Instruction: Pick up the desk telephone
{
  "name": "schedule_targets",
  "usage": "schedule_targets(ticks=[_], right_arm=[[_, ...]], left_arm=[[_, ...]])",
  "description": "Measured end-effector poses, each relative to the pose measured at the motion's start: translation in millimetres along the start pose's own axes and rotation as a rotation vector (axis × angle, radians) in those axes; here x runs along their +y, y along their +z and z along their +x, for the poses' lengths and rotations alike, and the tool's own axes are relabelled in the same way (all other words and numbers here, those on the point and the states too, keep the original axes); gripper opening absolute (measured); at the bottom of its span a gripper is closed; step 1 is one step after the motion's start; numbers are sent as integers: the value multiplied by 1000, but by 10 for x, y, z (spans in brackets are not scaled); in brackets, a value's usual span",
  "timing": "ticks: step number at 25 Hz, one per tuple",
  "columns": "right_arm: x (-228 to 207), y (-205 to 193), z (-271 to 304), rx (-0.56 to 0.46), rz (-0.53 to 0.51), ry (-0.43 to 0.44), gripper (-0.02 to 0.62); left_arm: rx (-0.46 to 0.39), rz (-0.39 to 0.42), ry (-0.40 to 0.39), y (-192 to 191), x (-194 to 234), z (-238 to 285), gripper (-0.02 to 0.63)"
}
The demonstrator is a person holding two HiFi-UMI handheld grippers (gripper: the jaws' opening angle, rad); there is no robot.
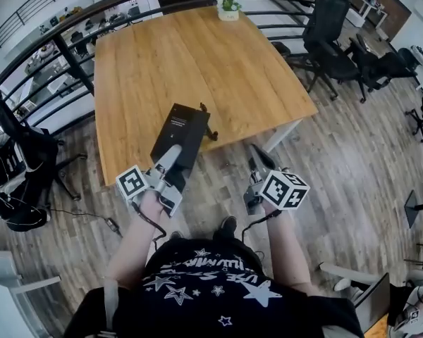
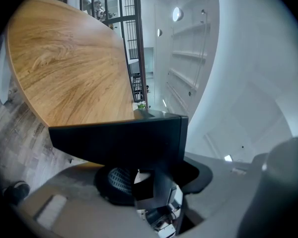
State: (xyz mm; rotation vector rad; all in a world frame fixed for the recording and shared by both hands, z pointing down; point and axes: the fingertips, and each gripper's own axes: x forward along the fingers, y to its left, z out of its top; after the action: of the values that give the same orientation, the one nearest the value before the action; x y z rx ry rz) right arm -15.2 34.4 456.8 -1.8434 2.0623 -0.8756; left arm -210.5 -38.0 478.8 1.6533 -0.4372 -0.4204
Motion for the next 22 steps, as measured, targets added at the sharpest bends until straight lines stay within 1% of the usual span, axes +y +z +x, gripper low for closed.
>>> schedule_targets(ticks=[4, 9, 11, 17, 22], right_arm=[[134, -36, -7, -2, -14, -15, 0], [601, -351, -38, -21, -30, -54, 0], [723, -439, -63, -25, -29, -67, 0], [949, -763, -111, -25, -11, -107, 0], [1134, -919, -83, -24, -8, -113, 0]], left_arm=[[26, 4, -4, 63, -18, -84, 207], [58, -10, -25, 281, 12, -563, 207], [69, -14, -29, 336, 13, -684, 206], [108, -21, -31, 453, 75, -971, 206], [119, -23, -34, 549, 108, -1151, 206]])
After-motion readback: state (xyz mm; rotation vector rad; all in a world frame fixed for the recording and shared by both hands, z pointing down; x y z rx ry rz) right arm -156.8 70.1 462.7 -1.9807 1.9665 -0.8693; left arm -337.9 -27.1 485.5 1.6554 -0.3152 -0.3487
